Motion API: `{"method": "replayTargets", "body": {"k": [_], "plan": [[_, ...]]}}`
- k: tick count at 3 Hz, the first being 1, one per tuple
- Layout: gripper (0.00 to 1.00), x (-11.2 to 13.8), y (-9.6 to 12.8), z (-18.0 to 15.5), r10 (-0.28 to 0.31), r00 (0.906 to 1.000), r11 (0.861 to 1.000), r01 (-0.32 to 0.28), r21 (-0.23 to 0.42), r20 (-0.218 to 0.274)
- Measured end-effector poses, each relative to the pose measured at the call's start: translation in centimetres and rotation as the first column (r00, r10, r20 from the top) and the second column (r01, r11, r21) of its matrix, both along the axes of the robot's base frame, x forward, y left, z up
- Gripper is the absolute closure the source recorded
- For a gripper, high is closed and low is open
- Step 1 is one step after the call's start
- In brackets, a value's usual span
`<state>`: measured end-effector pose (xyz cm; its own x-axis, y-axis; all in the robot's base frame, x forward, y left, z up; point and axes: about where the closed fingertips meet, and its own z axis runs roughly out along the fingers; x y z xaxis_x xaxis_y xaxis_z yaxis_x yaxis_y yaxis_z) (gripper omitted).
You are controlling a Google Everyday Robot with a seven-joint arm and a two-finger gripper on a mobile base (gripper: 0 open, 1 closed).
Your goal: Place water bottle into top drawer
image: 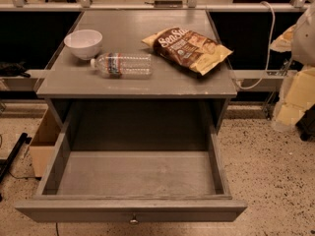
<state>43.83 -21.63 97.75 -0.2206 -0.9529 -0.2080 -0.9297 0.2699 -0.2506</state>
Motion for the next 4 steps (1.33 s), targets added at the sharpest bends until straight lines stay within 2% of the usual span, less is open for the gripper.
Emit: {"method": "replayTargets", "body": {"k": [2, 3, 4], "plan": [[0.0, 0.4, -0.1, 0.7, 0.016, 0.9997, 0.999, -0.017, 0.033, 0.018], [0.0, 1.8, 2.2, 1.2, 0.069, 0.9971, 0.996, -0.07, 0.053, 0.032], [0.0, 3.4, 5.5, 1.6, 0.155, 0.9869, 0.981, -0.159, 0.114, 0.043]]}}
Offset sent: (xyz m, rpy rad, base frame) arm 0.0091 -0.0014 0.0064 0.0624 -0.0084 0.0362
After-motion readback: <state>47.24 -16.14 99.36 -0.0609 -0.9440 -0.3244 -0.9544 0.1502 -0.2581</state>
